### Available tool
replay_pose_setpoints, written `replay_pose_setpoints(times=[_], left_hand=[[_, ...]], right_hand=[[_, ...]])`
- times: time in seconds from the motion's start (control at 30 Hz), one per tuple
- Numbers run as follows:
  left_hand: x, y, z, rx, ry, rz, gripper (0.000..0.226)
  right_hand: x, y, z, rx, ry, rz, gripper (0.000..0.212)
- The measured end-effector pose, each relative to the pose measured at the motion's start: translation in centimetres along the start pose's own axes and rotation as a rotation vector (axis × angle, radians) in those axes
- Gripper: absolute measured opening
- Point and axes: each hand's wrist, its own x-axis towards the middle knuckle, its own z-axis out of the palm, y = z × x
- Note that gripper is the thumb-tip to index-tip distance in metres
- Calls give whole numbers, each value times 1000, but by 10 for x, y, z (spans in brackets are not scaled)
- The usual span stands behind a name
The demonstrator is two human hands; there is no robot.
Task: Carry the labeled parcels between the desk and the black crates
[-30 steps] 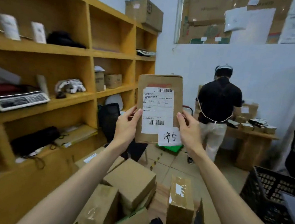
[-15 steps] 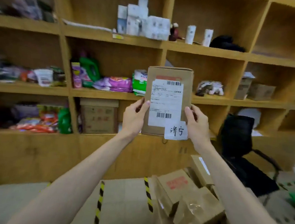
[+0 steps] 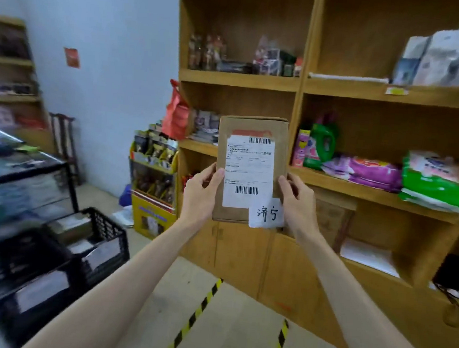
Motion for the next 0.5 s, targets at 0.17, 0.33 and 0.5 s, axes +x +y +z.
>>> replay_pose_setpoints(times=[0.17,0.33,0.5], left_hand=[[10,-30,-104,22,167,-46,54],[18,-53,-184,35,342,-95,27],[30,-72,-240,79,482,-142,19]], right_hand=[[13,-6,123,60,-191,-59,46],[13,-13,223,123,-354,-53,47],[28,-19,305,198,-489,-69,28]])
